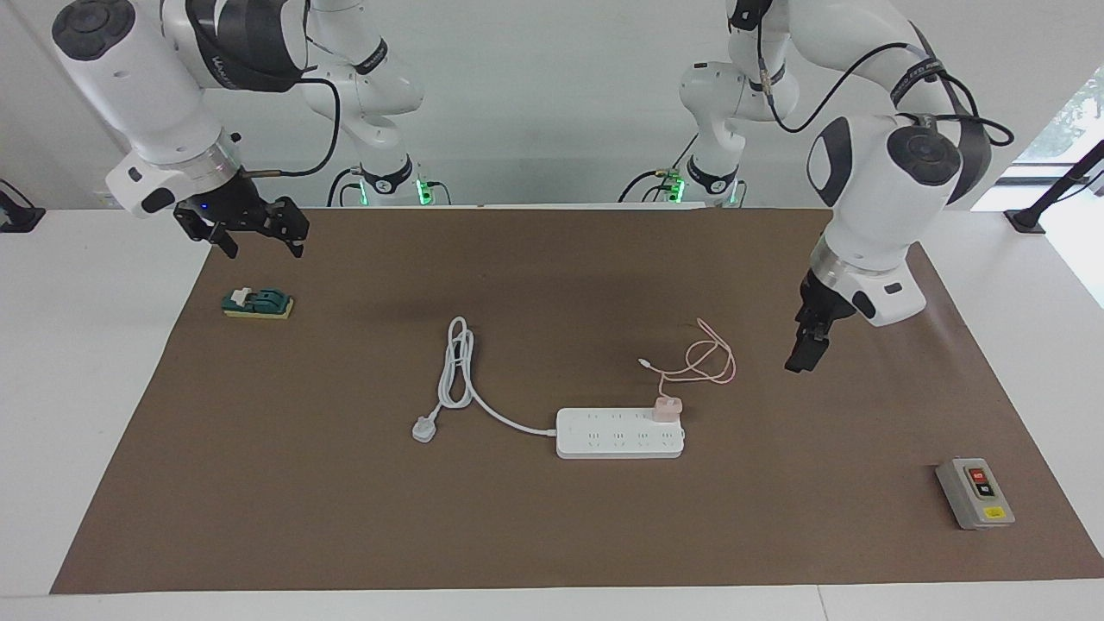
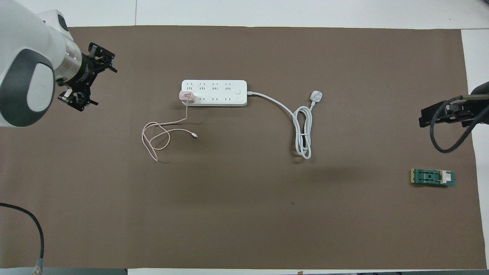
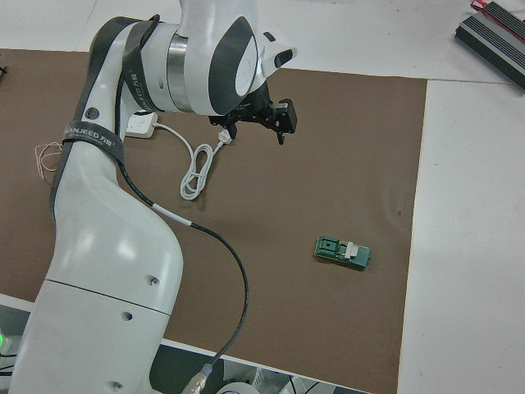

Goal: Plug charger into power strip

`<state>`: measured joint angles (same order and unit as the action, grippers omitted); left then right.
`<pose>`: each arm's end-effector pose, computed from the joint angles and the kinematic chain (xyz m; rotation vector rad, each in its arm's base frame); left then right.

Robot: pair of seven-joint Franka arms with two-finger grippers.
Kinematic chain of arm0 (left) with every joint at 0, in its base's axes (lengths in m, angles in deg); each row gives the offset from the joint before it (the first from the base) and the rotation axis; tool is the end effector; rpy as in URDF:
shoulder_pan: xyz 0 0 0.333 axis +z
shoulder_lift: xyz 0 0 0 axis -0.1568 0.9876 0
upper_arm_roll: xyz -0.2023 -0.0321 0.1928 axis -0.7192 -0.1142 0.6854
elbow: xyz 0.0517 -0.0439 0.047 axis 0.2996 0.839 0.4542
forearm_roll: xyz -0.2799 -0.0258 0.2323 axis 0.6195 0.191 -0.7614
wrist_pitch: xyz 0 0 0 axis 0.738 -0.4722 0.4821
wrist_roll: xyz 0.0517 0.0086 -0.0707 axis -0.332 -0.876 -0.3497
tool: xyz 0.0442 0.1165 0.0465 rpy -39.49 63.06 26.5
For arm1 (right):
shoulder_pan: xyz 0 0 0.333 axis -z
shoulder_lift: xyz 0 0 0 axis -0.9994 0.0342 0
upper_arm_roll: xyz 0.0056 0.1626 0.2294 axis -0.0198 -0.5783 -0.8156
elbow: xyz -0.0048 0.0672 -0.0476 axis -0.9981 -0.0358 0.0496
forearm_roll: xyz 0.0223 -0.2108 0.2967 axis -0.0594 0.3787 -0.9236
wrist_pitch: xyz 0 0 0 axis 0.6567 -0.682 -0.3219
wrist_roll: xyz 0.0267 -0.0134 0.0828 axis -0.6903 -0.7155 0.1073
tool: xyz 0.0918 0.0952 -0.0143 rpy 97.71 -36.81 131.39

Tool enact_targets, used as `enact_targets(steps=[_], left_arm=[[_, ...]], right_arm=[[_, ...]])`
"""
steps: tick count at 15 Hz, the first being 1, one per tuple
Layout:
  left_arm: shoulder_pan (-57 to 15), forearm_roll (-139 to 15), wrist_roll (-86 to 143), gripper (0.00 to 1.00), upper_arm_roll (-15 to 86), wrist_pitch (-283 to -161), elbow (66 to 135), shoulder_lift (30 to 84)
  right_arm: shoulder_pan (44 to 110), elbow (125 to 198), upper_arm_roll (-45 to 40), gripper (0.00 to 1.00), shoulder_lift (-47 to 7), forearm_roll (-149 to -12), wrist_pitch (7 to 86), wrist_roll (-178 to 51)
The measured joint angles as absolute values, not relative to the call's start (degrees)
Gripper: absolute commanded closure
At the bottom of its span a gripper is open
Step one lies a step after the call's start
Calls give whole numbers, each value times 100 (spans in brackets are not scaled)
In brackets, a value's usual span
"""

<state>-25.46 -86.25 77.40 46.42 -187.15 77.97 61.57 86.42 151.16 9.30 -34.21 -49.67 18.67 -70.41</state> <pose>0.6003 -0.1007 0.4670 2.7670 1.4617 0.0608 0.5237 -0.0250 0.5253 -3.1363 0.0367 0.1430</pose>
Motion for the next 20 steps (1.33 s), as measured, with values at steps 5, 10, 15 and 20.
enact_targets(steps=[5, 10, 15, 20], left_arm=[[-1961, -8625, 5589, 0, 4656, -17851, 7888, 5370], [-1608, -8625, 3467, 0, 4655, -17091, 8060, 4820], [-1385, -8619, 2848, 0, 4648, -16932, 8503, 4211], [-1495, -8605, 2863, 0, 4453, -17063, 8588, 4145]], right_arm=[[8642, 15116, 930, 0, -3421, -4967, 1867, -7041], [8642, 15116, 930, 0, -3421, -4967, 1867, -7041], [8642, 15116, 930, 0, -3421, -4967, 1867, -7041], [8642, 15116, 930, 0, -3421, -4967, 1867, -7041]])
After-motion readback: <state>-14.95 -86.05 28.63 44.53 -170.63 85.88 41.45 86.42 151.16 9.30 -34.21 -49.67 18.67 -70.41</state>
